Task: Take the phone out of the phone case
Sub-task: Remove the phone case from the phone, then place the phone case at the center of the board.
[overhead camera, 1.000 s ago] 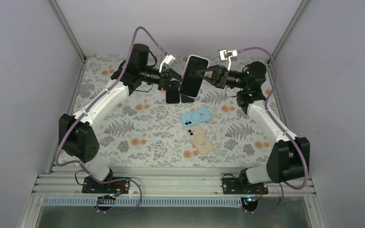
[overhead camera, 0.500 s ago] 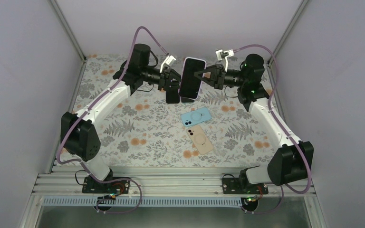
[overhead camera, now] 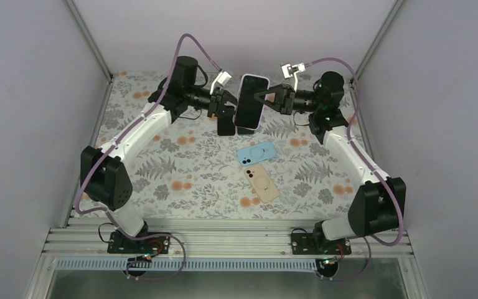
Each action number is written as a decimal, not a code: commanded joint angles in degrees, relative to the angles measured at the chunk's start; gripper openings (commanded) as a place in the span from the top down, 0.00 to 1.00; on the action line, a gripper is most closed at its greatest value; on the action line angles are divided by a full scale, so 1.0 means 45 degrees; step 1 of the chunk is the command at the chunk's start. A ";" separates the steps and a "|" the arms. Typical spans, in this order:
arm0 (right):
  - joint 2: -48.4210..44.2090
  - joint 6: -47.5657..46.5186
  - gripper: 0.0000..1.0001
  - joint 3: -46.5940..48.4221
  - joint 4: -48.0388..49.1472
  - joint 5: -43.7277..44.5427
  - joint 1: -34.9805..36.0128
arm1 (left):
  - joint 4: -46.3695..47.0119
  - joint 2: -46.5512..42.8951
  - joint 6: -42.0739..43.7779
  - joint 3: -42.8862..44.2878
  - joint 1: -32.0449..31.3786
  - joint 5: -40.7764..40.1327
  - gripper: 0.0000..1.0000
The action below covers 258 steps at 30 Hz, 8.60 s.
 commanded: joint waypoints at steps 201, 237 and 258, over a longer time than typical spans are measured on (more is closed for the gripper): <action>0.0098 -1.5100 0.96 0.0164 -0.4076 1.9724 0.2491 | -0.3037 0.6115 0.0352 -0.0094 0.4102 -0.7539 0.98; 0.0024 -1.5080 0.96 0.0106 -0.4155 1.9604 0.2378 | -0.4337 0.7157 0.0450 0.1016 0.3281 -1.2306 0.62; 0.0234 -1.5537 0.96 0.1232 -0.4565 1.8405 0.2621 | -0.1476 0.1542 -0.0592 -0.0431 0.3532 -0.9850 0.35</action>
